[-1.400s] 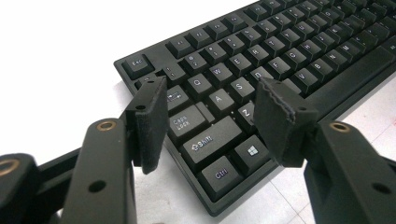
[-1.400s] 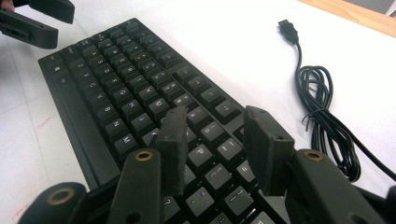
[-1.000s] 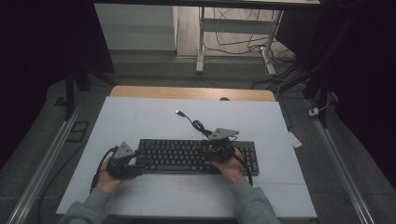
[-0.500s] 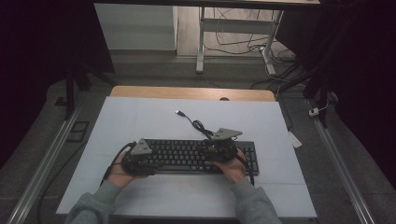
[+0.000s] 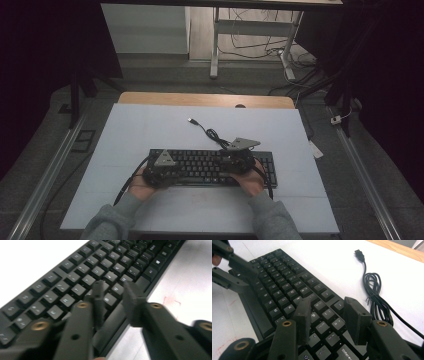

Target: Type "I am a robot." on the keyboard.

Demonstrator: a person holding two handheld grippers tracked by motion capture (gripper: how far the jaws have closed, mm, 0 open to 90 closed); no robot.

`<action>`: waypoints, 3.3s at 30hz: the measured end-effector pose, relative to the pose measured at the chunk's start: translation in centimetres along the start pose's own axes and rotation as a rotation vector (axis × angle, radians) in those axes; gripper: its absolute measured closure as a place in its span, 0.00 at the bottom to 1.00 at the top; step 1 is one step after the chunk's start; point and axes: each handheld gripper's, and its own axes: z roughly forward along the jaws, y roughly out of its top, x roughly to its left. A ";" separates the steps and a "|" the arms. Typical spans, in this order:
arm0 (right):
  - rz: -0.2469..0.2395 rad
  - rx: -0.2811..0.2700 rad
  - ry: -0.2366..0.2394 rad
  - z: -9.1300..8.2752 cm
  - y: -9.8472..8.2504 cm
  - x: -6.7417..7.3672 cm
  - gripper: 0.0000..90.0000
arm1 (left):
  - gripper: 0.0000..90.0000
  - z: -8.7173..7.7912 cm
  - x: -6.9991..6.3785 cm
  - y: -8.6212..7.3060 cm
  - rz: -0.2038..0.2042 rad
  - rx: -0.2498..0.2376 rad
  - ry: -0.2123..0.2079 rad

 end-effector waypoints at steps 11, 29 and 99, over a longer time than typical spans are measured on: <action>0.001 0.010 -0.015 -0.1 -0.2 0.0 0.64 | 0.99 1.3 -0.6 -0.1 0.049 0.053 -0.049; -0.002 0.013 -0.009 0.1 -0.3 0.0 0.63 | 0.99 1.6 -0.7 -0.3 0.032 0.038 -0.030; 0.004 0.010 -0.043 -2.8 -2.2 -0.8 0.60 | 0.99 -2.5 5.0 -2.2 -0.169 0.054 0.162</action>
